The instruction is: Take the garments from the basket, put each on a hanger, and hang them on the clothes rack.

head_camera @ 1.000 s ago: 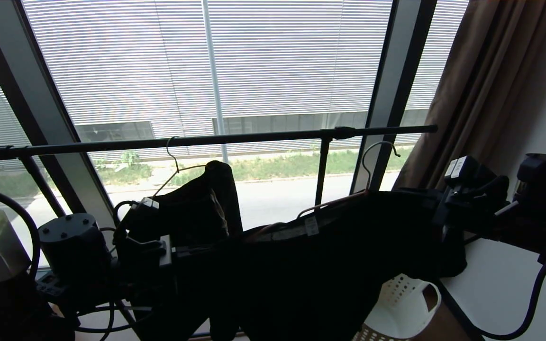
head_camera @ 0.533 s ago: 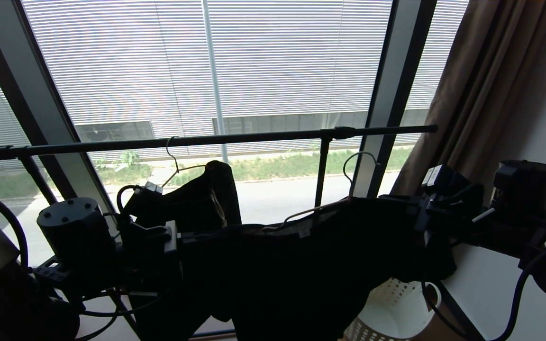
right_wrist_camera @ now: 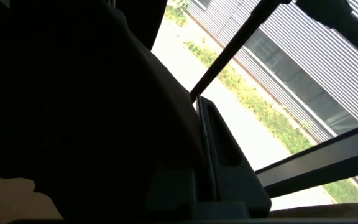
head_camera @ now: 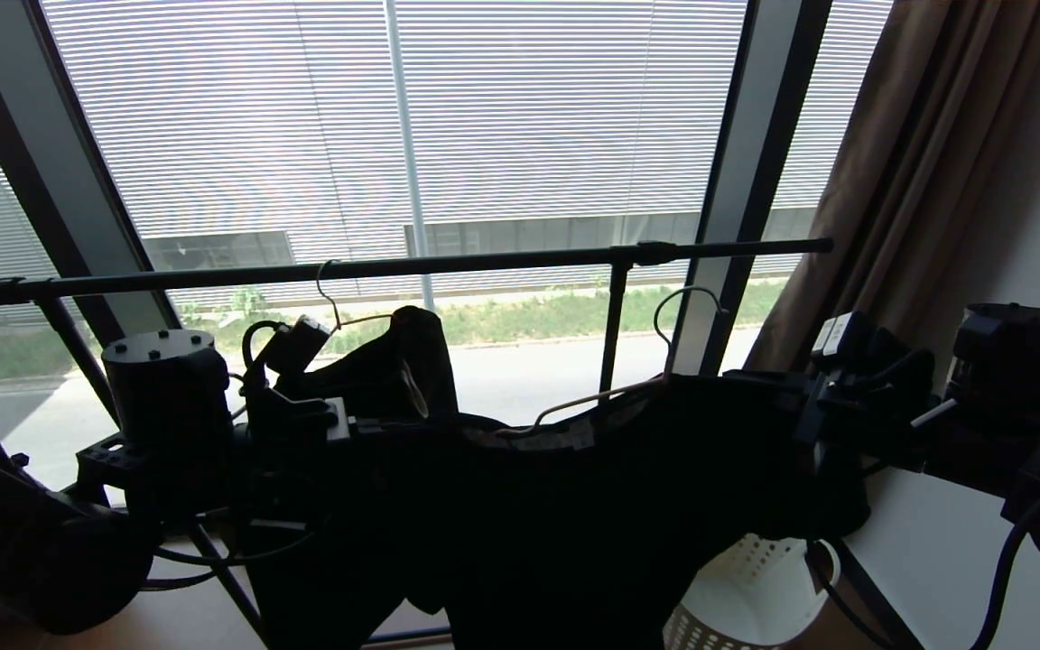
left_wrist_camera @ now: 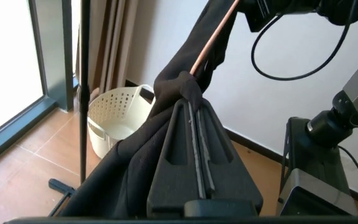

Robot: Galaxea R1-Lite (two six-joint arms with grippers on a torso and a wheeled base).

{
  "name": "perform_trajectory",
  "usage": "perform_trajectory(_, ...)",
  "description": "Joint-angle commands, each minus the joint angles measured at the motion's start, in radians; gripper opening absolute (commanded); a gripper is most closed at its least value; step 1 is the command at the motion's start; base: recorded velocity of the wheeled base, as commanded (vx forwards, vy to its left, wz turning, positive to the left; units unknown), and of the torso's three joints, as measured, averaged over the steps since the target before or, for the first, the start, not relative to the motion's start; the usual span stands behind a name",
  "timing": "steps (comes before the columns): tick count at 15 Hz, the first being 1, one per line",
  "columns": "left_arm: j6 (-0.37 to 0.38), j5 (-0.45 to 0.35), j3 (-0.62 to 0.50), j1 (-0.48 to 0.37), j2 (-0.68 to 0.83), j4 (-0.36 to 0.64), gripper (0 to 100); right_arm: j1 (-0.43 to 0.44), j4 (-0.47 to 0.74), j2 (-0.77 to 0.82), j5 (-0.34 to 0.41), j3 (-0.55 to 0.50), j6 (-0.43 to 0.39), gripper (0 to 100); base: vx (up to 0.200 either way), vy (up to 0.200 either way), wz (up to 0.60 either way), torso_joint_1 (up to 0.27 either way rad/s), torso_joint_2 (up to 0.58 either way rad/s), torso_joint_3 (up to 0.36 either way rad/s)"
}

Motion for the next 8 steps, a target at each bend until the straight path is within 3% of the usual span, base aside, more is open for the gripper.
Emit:
perform_trajectory(1,0.029,0.022,-0.087,-0.002,-0.066,0.129,0,0.002,0.0,-0.016,0.001,0.006,0.0,0,0.0,0.0,0.0,0.0,0.0,0.0)
perform_trajectory(4,0.111,0.117,-0.173,-0.033,-0.102,0.321,0,0.042,0.0,-0.017,-0.002,0.012,0.0,0,0.0,0.0,0.0,0.0,0.0,0.0)
perform_trajectory(7,0.172,0.16,-0.191,-0.064,-0.119,0.394,0,0.06,0.001,-0.019,-0.018,0.011,0.021,0,0.0,0.0,0.0,0.0,0.0,0.0)
perform_trajectory(8,0.227,0.2,-0.196,-0.062,-0.129,0.423,0,0.061,0.0,-0.026,-0.031,0.009,0.038,0,0.0,0.0,0.0,0.0,0.0,0.0)
